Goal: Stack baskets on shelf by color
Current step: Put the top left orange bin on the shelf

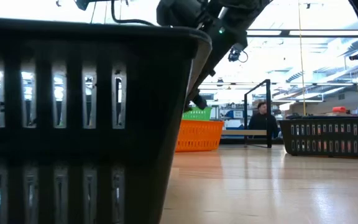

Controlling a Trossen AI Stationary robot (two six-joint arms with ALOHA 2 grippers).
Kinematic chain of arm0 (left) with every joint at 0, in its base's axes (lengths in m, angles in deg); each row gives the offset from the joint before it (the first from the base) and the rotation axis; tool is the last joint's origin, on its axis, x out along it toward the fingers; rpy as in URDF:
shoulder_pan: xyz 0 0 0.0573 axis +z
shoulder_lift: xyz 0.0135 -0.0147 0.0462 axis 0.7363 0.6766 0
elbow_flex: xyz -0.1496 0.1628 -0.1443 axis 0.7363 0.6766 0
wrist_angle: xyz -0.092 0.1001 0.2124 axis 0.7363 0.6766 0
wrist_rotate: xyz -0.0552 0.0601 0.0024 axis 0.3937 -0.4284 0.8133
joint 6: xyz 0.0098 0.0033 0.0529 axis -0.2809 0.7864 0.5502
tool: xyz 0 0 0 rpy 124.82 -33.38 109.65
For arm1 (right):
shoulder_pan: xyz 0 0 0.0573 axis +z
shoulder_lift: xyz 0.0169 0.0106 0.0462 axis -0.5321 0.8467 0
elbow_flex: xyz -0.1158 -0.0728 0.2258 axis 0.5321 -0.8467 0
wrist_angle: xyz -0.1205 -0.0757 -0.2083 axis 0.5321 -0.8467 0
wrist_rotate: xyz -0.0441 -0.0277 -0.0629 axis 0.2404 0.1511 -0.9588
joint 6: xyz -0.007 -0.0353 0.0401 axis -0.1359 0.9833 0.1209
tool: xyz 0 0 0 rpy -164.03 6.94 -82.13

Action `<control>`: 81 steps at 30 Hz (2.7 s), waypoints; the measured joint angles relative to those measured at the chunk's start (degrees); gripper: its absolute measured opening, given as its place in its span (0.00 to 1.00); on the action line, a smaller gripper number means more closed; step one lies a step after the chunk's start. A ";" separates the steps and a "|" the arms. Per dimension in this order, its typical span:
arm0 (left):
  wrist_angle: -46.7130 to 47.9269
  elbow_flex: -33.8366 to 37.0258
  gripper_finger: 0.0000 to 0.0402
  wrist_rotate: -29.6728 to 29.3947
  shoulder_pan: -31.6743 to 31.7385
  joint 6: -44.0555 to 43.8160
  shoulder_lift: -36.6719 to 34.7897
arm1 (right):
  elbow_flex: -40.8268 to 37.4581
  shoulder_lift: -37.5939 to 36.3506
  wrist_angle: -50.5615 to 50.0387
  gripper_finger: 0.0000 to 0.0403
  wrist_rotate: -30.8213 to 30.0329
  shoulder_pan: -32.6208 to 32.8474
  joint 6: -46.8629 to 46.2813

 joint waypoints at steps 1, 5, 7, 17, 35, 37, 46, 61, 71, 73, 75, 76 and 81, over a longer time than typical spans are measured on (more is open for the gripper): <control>-0.02 0.00 0.43 -0.02 0.02 0.00 0.00 | 0.53 0.47 0.34 0.40 -0.25 -0.04 0.02; 0.04 0.00 0.43 0.00 0.01 -0.13 0.00 | 1.87 1.50 0.71 0.40 0.58 -0.73 0.40; 0.23 0.00 0.43 0.00 0.02 -0.49 0.00 | 1.91 1.51 0.13 0.40 0.90 -0.97 0.48; 0.85 0.02 0.43 0.13 0.00 -1.05 0.00 | 1.93 1.40 -7.89 0.40 6.02 -0.59 0.15; 0.55 0.02 0.43 0.00 0.02 -1.05 0.00 | 1.89 -3.73 -20.36 0.40 2.76 6.07 2.84; 0.46 0.02 0.43 0.00 0.00 -1.05 0.00 | 1.89 -3.82 -20.17 0.40 2.78 6.05 4.48; 0.46 0.02 0.43 0.00 0.00 -1.05 0.00 | 1.89 -3.84 -19.03 0.40 5.33 6.03 11.63; 0.48 0.02 0.43 0.04 0.00 -1.07 -0.02 | 1.49 -2.38 -16.69 0.27 3.98 6.14 17.03; 0.61 0.02 0.43 0.07 0.00 -1.09 -0.02 | 0.79 -2.40 -19.13 0.04 3.68 6.01 17.08; 0.68 0.02 0.43 0.07 0.00 -1.09 -0.02 | 0.79 -2.58 -19.40 0.04 3.83 6.01 16.75; 0.87 0.02 0.43 0.09 0.00 -1.09 -0.02 | 0.77 -3.16 -20.10 0.02 4.56 6.14 17.00; 0.86 0.02 0.43 0.09 -0.02 -1.12 -0.02 | 0.77 -3.59 -20.35 0.02 5.22 6.28 17.01; 0.90 0.02 0.43 0.09 -0.02 -1.12 -0.02 | 0.77 -7.88 -24.41 0.02 6.00 8.09 16.49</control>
